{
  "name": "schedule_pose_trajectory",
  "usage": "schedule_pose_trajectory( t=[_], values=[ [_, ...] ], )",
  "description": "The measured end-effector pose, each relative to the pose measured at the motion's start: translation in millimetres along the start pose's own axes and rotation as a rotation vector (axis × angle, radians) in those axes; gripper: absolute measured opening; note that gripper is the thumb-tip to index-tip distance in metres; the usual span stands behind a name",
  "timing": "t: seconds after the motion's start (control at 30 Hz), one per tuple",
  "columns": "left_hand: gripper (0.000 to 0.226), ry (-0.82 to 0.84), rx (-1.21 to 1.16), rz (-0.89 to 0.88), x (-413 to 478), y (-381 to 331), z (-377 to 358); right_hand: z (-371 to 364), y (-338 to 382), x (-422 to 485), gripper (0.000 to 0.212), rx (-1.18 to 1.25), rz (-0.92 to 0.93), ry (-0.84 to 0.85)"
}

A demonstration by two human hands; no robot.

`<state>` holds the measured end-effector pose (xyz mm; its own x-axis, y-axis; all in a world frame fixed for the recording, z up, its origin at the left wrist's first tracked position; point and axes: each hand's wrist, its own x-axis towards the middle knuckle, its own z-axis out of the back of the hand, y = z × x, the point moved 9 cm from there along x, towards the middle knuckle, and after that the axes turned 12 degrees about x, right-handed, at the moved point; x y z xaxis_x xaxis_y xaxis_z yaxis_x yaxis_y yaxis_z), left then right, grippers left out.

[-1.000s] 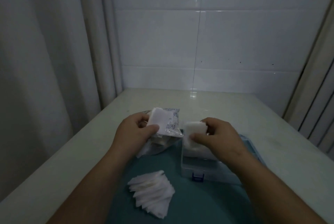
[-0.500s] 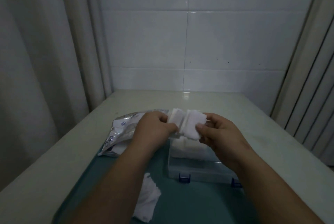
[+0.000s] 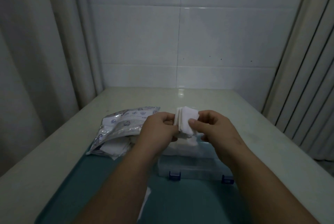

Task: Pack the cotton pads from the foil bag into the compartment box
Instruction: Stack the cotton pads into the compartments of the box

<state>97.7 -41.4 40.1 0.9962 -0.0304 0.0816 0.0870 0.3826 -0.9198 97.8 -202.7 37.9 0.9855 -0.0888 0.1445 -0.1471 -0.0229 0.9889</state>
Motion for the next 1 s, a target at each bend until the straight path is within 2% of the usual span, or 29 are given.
schedule_pose_trajectory(
  t=[0.17,0.33,0.47,0.7,0.83,1.0],
  values=[
    [0.025,0.055,-0.066,0.019,2,0,-10,7,-5,0,0.026,0.022,-0.119,0.066],
    [0.024,0.065,-0.182,0.129,7,-2,-25,25,0,5,0.027,-0.004,-0.081,-0.017],
    [0.034,-0.001,0.064,-0.034,19,-15,-37,38,0,9,0.028,-0.168,-0.039,-0.065],
    [0.023,-0.002,0.389,-0.059,33,-14,-62,50,-11,23,0.015,-0.607,-0.035,-0.072],
    [0.010,-0.019,0.673,-0.124,33,-19,-67,47,-19,26,0.011,-0.679,-0.066,-0.030],
    [0.018,0.010,0.795,-0.114,39,-14,-71,42,-22,26,0.009,-0.746,-0.082,-0.002]
  ],
)
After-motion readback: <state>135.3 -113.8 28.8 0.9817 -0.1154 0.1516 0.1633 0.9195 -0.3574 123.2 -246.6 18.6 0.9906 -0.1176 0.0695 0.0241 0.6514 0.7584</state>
